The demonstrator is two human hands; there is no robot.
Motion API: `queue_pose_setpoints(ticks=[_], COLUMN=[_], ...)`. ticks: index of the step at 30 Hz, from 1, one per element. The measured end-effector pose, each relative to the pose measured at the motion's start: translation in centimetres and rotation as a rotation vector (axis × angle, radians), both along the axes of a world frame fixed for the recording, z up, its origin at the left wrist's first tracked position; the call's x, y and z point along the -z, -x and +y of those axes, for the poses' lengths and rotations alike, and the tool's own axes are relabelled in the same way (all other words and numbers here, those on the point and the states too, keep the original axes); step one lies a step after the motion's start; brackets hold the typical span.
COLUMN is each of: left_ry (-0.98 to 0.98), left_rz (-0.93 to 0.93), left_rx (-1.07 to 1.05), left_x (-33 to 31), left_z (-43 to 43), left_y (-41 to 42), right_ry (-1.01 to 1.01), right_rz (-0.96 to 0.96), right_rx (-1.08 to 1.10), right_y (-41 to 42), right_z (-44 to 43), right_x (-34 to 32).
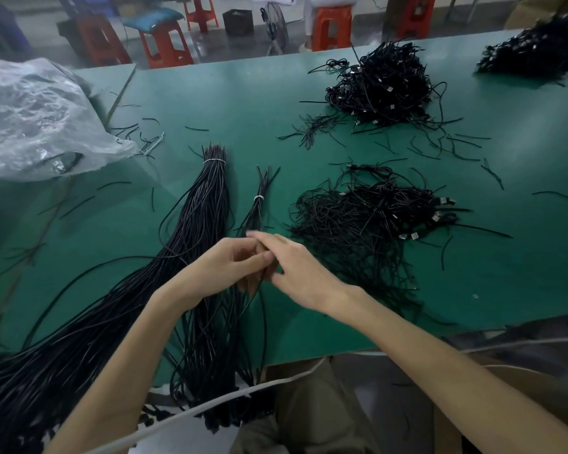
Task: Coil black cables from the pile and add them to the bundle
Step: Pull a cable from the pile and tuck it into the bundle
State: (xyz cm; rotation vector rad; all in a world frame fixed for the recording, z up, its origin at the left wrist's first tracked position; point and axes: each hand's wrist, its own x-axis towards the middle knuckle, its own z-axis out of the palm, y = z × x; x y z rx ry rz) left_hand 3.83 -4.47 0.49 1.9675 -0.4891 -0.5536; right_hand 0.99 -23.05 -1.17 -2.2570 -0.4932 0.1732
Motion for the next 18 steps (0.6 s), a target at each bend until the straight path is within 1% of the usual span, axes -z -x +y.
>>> queue_pose_setpoints(ticks=[2,5,7,9,11,13,14,16,18], left_ry=[-0.001,-0.028,-0.121,-0.263,-0.387,-0.452,-0.466,-0.442,-0.327], left_rz=[-0.05,-0.181,-0.239,-0.3,-0.418,-0.518,-0.539,-0.506,-0.374], left_rx=[-0.004,-0.119,-0.14,-0.09,-0.058,-0.041,-0.043,-0.064,-0.062], left_x=[0.4,2.0,3.4,4.9,5.8,6.1,6.0,5.8,5.3], left_z=[0.7,1.3,1.2,0.8,0.5,0.3,0.2,0.1,0.5], left_y=[-0.1,-0.7,-0.9,-0.9,-0.7,-0.6,-0.6,-0.4,0.0], right_ry=[0.071,0.199,0.22,0.201,0.109,-0.042,-0.124,-0.308,-0.434], right_rz=[-0.041,-0.124,-0.191,-0.224,-0.217,-0.2,-0.186,-0.116,-0.051], right_rx=[-0.002,-0.003,0.054,0.084,0.09,0.134,0.177,0.307,0.465], right_y=[-0.2,0.1,0.5,0.7,1.2,1.8,1.9,1.1,-0.6], right_z=[0.2,-0.3,-0.8,-1.2,-1.2,-1.2,-1.3,-1.9,-3.4], right_x=[-0.1,0.0,-0.1,-0.5,-1.0,-1.6,-1.9,-2.7,-3.5])
